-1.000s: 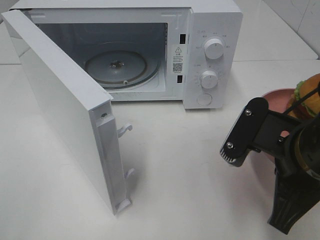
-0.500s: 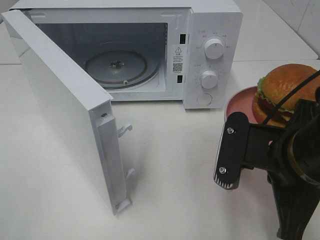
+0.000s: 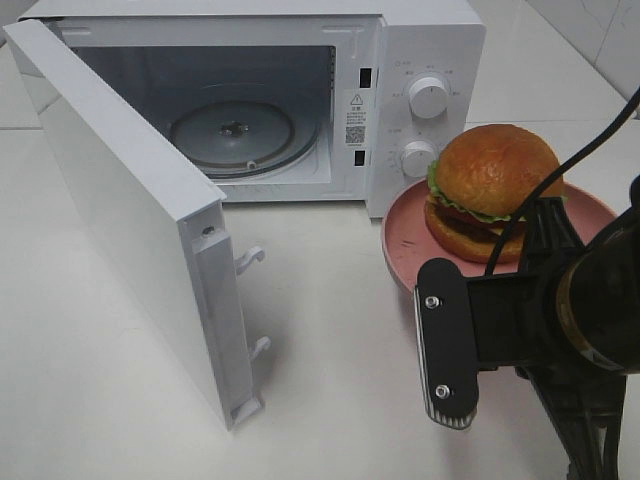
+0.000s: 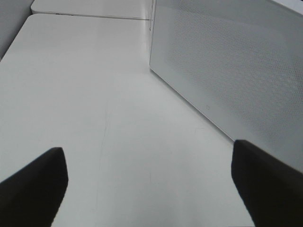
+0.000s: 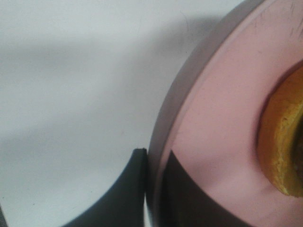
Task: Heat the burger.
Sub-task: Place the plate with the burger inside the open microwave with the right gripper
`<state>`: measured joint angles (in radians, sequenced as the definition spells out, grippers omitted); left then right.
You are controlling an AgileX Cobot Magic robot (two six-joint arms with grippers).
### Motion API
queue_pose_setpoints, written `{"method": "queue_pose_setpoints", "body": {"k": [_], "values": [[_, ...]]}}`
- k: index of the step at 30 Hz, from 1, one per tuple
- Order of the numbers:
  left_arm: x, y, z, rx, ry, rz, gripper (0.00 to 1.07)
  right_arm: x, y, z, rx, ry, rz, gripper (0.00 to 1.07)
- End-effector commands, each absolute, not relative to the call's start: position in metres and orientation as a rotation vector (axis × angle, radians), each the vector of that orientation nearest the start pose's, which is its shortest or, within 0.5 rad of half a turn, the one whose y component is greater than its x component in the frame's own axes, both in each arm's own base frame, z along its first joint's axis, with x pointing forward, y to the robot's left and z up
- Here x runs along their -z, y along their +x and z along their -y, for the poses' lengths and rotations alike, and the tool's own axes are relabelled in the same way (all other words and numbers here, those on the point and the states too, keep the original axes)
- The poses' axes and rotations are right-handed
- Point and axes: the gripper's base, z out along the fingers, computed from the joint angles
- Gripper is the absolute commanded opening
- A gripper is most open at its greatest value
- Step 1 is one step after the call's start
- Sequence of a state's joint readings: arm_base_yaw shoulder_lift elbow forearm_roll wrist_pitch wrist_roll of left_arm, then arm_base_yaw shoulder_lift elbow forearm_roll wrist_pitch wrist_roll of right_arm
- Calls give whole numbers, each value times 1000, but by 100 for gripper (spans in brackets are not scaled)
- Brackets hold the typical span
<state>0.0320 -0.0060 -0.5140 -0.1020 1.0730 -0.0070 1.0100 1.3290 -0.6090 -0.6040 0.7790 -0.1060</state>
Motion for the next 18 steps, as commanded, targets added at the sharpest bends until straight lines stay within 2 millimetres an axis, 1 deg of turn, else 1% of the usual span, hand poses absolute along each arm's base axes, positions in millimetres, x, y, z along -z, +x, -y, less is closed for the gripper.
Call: {"method": "queue_pose_setpoints", "body": {"k": [1,3,6,8,11,12,16,17,18], "values": [[-281,-8,9,116,-32,-2029,86,-199,143,-158,516,-1961,-1872,0],[-281,-8,9,116,-32,-2029,86,-200,143,-161,486,-1970,-1836,0],[-281,-8,9,116,-32,-2029,86,-200,143,-163,473,-1967,-1826,0],[-281,-8,9,116,-32,-2029,86,-201,144,-168,417,-1959,-1778,0],[-281,-8,9,116,-32,-2029,86,-201,144,-169,411,-1974,-1751,0],[-281,-8,9,116,-32,-2029,86,-201,146,-169,414,-2008,-1706,0],[-281,-8,9,116,-32,-2029,86,-201,159,-159,443,-2052,-1671,0],[-281,-8,9,116,-32,-2029,86,-201,159,-159,443,-2052,-1671,0],[-281,-8,9,116,-32,-2029,86,-201,163,-156,467,-2092,-1623,0]]}}
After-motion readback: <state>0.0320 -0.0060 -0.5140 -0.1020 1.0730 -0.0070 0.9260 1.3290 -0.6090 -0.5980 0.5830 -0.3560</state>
